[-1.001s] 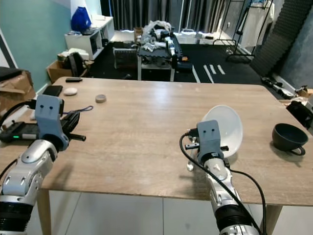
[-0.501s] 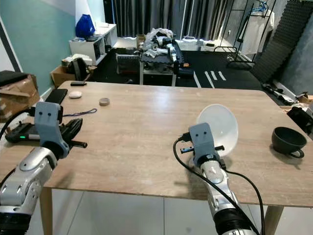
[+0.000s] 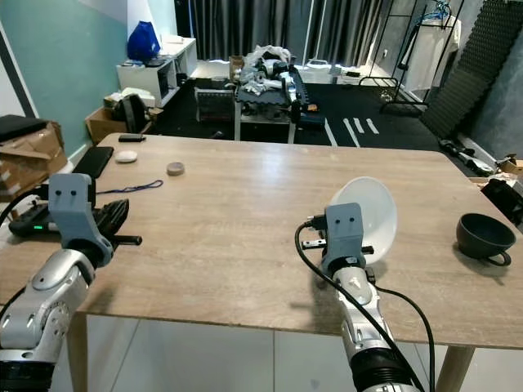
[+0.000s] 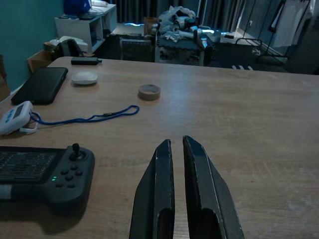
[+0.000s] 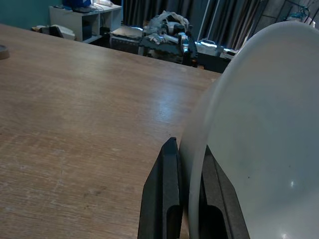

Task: Setting the table

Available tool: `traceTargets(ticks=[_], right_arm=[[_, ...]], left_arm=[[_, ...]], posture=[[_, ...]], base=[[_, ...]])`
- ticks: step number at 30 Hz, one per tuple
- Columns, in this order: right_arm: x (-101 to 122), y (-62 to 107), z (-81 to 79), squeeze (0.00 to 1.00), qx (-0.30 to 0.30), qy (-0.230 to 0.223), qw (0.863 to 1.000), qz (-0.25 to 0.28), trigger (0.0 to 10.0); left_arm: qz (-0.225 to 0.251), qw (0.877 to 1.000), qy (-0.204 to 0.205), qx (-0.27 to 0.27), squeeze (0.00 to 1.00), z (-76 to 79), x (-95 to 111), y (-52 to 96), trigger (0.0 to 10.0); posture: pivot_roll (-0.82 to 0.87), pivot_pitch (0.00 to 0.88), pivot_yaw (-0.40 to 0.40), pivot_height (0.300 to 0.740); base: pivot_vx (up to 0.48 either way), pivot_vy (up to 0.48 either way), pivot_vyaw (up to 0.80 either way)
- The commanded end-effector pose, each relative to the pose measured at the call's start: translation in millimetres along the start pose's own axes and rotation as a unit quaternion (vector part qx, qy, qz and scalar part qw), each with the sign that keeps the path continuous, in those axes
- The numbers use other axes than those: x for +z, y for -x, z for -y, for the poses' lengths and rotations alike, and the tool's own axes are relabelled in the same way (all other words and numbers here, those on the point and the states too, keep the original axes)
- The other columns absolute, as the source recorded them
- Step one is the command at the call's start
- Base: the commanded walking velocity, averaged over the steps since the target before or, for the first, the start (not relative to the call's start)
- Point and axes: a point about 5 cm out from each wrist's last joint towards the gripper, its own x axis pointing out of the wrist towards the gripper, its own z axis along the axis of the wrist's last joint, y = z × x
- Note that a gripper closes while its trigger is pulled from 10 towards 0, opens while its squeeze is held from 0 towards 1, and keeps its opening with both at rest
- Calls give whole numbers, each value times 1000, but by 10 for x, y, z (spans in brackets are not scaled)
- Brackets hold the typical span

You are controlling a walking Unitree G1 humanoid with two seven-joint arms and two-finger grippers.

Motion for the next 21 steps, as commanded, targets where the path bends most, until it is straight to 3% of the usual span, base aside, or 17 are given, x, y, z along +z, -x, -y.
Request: traceTargets(ticks=[1,13,18,21], right_arm=[[-15,8,14,0,-1,-3,1000,-4,10000],[-2,2,3,0,5,3,1000,-1,10000],[3,2,14,0,5,4,1000,0,10000],[2,4,23,0,3,6,1000,1,10000]], left_arm=[[-3,1000,-4,-2,0,7,-40,12,10000],[2,1000,-14,-9,0,33,-34,1,10000],[-1,1000,-17,-14,0,56,-47,3,10000],[-2,999,-11,-48,0,143,-49,25,10000]], posture=[[44,108,62,740],[40,96,61,740],[40,96,62,740],[41,92,65,740]], base=[[0,-458,0],[0,-430,0],[0,0,0],[0,0,0]])
